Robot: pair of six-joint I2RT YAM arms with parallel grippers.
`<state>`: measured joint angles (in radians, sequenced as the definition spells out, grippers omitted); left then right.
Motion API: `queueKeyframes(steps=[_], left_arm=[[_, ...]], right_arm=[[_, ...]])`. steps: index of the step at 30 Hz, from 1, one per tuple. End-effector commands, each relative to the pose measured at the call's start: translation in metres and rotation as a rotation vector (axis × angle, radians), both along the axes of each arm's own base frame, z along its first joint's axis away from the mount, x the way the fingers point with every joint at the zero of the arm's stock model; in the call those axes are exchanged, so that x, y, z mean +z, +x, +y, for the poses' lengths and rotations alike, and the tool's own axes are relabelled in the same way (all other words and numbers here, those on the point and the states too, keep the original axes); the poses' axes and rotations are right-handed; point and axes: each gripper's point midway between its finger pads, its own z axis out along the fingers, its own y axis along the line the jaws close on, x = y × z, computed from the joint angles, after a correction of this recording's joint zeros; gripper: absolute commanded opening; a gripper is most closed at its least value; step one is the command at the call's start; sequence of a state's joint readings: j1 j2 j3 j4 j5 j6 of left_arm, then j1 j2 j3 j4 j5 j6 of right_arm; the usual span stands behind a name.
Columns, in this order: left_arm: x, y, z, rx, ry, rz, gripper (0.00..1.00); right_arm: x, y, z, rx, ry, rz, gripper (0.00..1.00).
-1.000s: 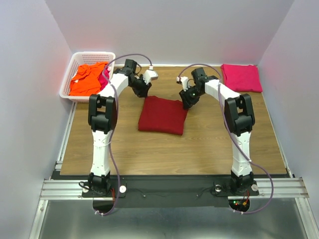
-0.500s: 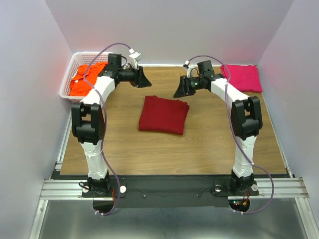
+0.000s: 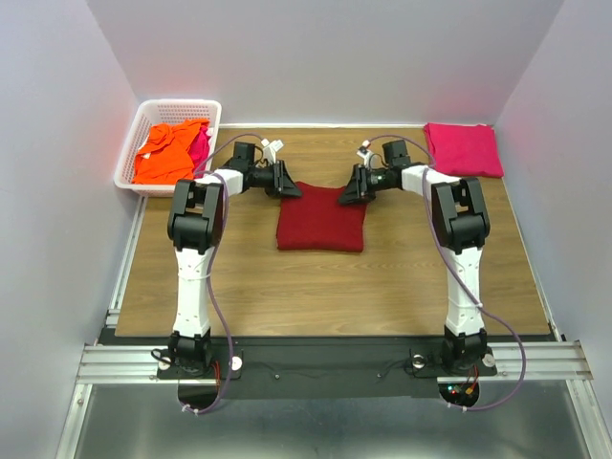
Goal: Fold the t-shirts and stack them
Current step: Fold the tshirt
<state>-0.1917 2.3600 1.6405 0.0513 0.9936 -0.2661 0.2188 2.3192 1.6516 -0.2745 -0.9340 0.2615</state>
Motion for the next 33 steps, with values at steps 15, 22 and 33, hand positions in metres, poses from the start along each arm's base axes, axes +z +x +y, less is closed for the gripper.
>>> queueKeyframes(steps=[15, 22, 33], left_arm=[[0.135, -0.047, -0.013, -0.103, -0.115, -0.242, 0.38], [0.057, -0.097, -0.029, -0.117, -0.055, -0.032, 0.37], [-0.015, -0.052, 0.037, -0.087, 0.143, -0.018, 0.32]], right_arm=[[0.097, -0.038, 0.013, 0.088, 0.117, -0.148, 0.45], [0.034, -0.063, 0.017, 0.093, 0.038, -0.026, 0.45], [0.035, -0.043, -0.002, 0.071, 0.050, -0.063, 0.44]])
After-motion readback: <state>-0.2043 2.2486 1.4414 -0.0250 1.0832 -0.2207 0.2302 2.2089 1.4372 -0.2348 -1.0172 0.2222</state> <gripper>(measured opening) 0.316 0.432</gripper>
